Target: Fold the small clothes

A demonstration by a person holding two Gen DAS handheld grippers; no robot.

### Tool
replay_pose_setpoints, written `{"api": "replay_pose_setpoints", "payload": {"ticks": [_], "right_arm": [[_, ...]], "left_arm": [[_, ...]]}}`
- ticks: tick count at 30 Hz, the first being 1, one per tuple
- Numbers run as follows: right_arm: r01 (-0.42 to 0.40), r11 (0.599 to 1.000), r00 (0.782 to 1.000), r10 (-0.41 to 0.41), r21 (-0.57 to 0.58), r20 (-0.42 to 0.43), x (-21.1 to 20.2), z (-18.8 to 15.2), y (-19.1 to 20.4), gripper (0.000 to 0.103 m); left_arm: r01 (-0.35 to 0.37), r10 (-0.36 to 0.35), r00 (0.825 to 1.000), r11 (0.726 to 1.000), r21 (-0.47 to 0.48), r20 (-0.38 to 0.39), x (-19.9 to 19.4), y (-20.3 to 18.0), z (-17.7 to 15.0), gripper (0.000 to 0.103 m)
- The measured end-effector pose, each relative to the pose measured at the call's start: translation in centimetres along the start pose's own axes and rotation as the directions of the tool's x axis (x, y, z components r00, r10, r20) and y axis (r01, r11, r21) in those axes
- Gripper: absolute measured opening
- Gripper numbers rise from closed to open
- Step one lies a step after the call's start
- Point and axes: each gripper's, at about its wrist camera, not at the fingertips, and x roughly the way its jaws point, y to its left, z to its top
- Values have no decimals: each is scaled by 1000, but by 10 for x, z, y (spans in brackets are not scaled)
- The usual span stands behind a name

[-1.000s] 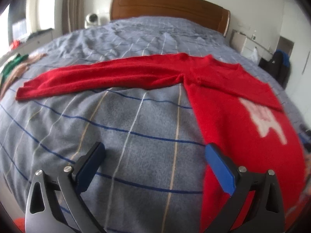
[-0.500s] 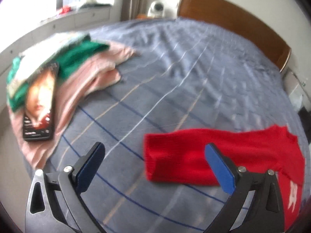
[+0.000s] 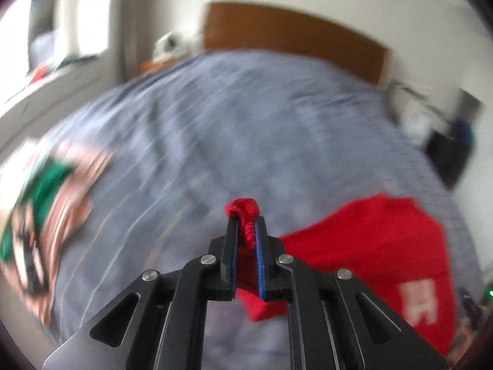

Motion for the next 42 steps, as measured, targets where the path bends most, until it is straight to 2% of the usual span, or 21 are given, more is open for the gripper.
{"api": "replay_pose_setpoints", "payload": {"ticks": [3, 7, 11, 15, 16, 17, 18, 19, 21, 24, 25, 27, 28, 29, 31, 33, 37, 38, 39, 40, 42], "right_arm": [[-1, 1000, 1000, 1, 0, -1, 0, 0, 0, 84], [-12, 1000, 1000, 12, 8, 4, 0, 0, -3, 84], [-18, 1000, 1000, 18, 10, 8, -1, -1, -4, 84], [-29, 1000, 1000, 28, 13, 10, -2, -2, -6, 84], [-32, 999, 999, 32, 14, 12, -2, -2, -7, 85], [-35, 999, 999, 35, 15, 13, -2, -2, -7, 85], [-37, 999, 999, 37, 15, 13, -3, -2, -7, 85], [-38, 999, 999, 38, 16, 13, -3, -2, -7, 85], [-42, 999, 999, 41, 16, 13, -3, -2, -8, 85], [-55, 998, 998, 55, 16, 3, -3, -1, -7, 87], [-57, 998, 998, 57, 14, -7, -3, 0, -7, 87], [-8, 1000, 999, 7, -21, -39, -8, 6, 2, 87], [32, 997, 998, -35, -68, -43, -13, 12, 12, 87], [74, 990, 996, -78, -116, -31, -15, 19, 21, 87], [168, 962, 986, -169, -216, 14, -15, 39, 41, 90], [255, 930, 966, -256, -264, 31, 2, 63, 52, 102], [322, 914, 930, -354, -246, -98, 67, 90, 32, 103], [340, 907, 915, -380, -249, -134, 85, 87, 22, 103], [356, 899, 894, -407, -254, -189, 102, 79, 11, 103], [339, 909, 890, -393, -240, -230, 111, 73, 3, 103], [346, 909, 900, -392, -231, -192, 104, 75, 4, 103]], "left_arm": [[121, -126, 992, 983, 135, 28, -11, -90, 31, 8], [236, -241, 971, 944, 232, -7, 4, -180, 40, 8], [343, -327, 939, 898, 277, -102, 48, -265, 10, 8], [402, -359, 913, 872, 278, -194, 96, -315, -36, 16], [411, -361, 907, 870, 274, -216, 103, -323, -46, 24], [437, -370, 889, 860, 263, -269, 114, -332, -61, 33], [445, -368, 881, 859, 254, -299, 121, -332, -67, 58], [436, -354, 881, 865, 250, -314, 118, -335, -73, 73], [395, -324, 905, 882, 259, -276, 104, -316, -78, 78], [356, -312, 929, 900, 252, -199, 73, -256, -80, 100], [325, -291, 943, 912, 253, -161, 64, -236, -82, 102], [191, -175, 981, 945, 266, -85, 53, -184, -85, 102], [108, -93, 993, 959, 261, -70, 57, -156, -85, 102], [60, -45, 997, 966, 250, -68, 63, -141, -85, 102], [-66, 81, 994, 978, 196, -72, 85, -102, -82, 102], [-159, 172, 981, 977, 139, -87, 113, -75, -82, 102], [-165, 178, 967, 983, 85, -182, 162, -52, -90, 103], [-152, 164, 960, 986, 67, -228, 171, -46, -92, 103], [-150, 159, 962, 987, 57, -222, 171, -45, -90, 103], [-156, 166, 962, 986, 61, -218, 169, -46, -90, 103], [-176, 192, 957, 980, 92, -215, 169, -53, -92, 103]]}}
